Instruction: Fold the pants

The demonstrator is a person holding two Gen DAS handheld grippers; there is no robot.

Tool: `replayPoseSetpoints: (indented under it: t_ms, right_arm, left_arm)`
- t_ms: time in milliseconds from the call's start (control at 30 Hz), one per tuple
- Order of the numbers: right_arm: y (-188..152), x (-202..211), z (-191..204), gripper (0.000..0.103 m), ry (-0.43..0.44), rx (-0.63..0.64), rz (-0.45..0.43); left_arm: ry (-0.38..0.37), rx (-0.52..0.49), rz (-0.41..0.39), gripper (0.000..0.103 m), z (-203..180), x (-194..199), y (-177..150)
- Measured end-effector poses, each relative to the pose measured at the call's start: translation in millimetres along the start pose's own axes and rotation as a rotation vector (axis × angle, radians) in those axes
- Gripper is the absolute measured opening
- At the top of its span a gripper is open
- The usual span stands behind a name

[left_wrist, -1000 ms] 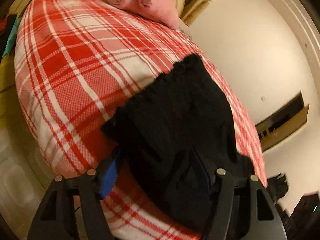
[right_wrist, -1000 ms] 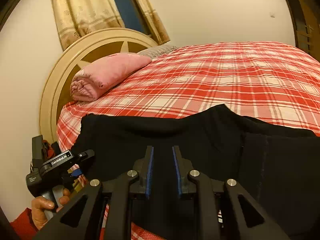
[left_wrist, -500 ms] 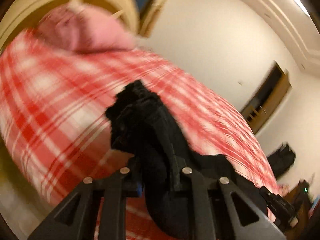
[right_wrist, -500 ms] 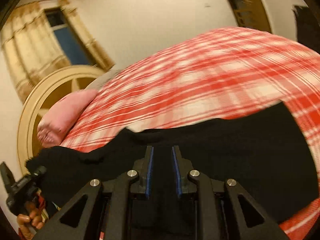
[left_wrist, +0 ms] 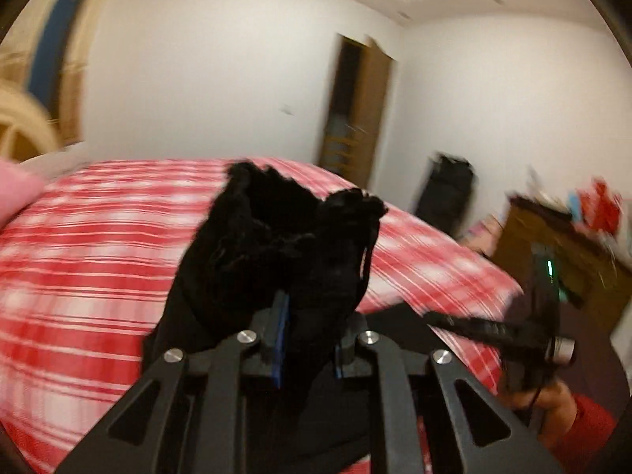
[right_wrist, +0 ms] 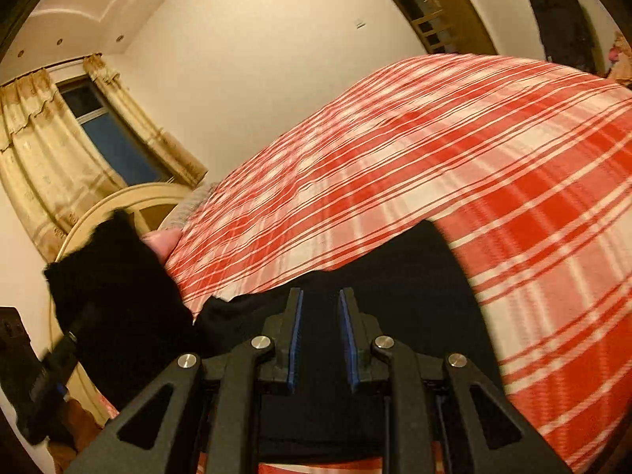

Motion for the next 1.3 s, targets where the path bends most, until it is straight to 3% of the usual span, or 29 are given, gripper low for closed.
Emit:
replayPoseSetpoints:
  t_ms: [100,267,433,467,533,600,633,700,733,833,933,1067,1167,1300]
  right_arm:
    - [4.1,6.0,-10.8,0.020,-0.014,-0.016,-0.005]
    - [1.8,4.4,-23.1,0.020,-0.021,-0.044,0.010]
    - [-3.6,-3.5,-28.2,0.020,0.023,-0.087,0.042]
    - [-3.9,-4.4,-30.7,0.022,0.039,-0.108,0.047]
    - [-4.5,-2.2,-37.7,0.048,0.056,-0.165,0.049]
    - [-3.8,5.6,-44.2,0.060,0.103,-0.228,0.028]
    - [-3.3,9.2,-45.0,0.061,0.125,-0.247,0.022]
    - [-2.0,16.3,-44.0,0.061,0.167,-0.265,0.019]
    - [-1.8,18.0,-42.3,0.061,0.180,-0.267,0.021]
    - [-5.1,16.0,-33.9,0.062,0.213,-0.270,0.050]
    - [-11.7,6.0,-24.7,0.062,0.196,-0.237,0.086]
    - [-20.0,-6.0,-13.5,0.062,0.215,-0.209,0.117]
    - [-28.5,-13.4,-6.1,0.062,0.138,-0.109,0.149]
    - [-45.5,-30.3,-18.3,0.063,0.098,-0.105,0.180]
  left_arm:
    - [-0.067,-0.073,0.093,0.018,-33.1,-36.2,-21.6]
    - [-0.080,-0.219,0.195,0.018,-63.5,-72.5,-60.7]
    - [-0.059,-0.350,0.207,0.020,-85.0,-65.3,-65.1]
    - [-0.061,-0.369,0.211,0.025,-83.2,-63.2,-63.2]
    - [-0.103,-0.347,0.232,0.042,-75.4,-54.8,-60.3]
    - [-0.131,-0.301,0.240,0.066,-64.6,-48.6,-52.3]
    - [-0.150,-0.268,0.236,0.070,-56.9,-41.8,-45.5]
    - [-0.168,-0.212,0.202,0.095,-39.5,-27.0,-31.3]
    - [-0.150,-0.197,0.167,0.099,-28.1,-16.0,-22.2]
    - [-0.110,-0.168,0.103,0.100,-3.9,1.2,-10.0]
    - [-0.012,-0.090,0.074,0.100,29.1,1.4,-4.7]
    - [0.182,0.012,0.168,0.099,67.4,-24.8,-18.6]
    - [0.181,0.095,0.232,0.099,79.8,-39.8,-37.1]
    - [0.228,0.106,0.309,0.099,78.8,-60.2,-61.0]
Point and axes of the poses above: each gripper's, at about its wrist camera, not at the fingertips, and x roughly against the way its jaws point, z to its left, y to its top, the point moved 2 cm from there along -x, roughly the way its jaws point, and after that the axes turned 6 degrees about y, right-handed, at the moved point
